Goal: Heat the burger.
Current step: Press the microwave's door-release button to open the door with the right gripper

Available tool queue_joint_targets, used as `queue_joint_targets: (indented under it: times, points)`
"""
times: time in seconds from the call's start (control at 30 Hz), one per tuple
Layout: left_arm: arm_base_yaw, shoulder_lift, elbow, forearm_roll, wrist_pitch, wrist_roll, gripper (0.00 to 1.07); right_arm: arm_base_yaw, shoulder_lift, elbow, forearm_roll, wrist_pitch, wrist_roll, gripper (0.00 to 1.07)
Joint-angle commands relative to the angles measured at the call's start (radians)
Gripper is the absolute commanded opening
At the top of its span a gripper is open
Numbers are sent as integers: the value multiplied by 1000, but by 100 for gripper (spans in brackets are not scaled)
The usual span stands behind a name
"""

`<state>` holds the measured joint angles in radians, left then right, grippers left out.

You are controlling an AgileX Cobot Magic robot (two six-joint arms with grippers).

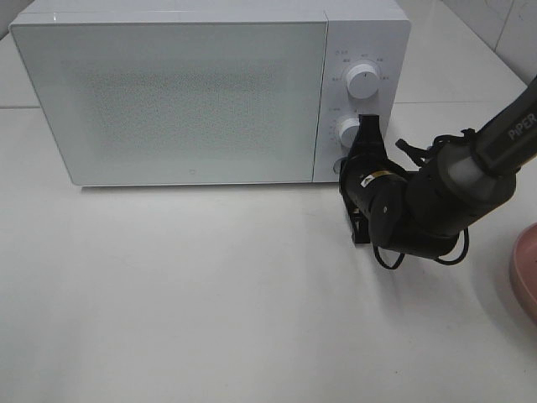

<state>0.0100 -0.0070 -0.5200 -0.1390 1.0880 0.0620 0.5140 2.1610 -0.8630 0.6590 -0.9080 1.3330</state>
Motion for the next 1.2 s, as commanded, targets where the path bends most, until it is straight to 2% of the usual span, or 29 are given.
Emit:
queue_joint_targets:
  times: [0.03, 0.43, 0.7, 1.2]
  points:
    - [-6, -15, 2, 1, -15, -7, 98, -12, -4, -39, -11, -122, -28, 0]
    - [-6, -15, 2, 1, -15, -7, 98, -24, -4, -93, 11, -215, -27, 0]
    - [-6, -15, 2, 1, -15, -7, 98, -24, 72, -193, 10, -331, -57, 0]
    - [-6, -15, 2, 1, -15, -7, 98, -24, 54, -181, -23, -313, -60, 0]
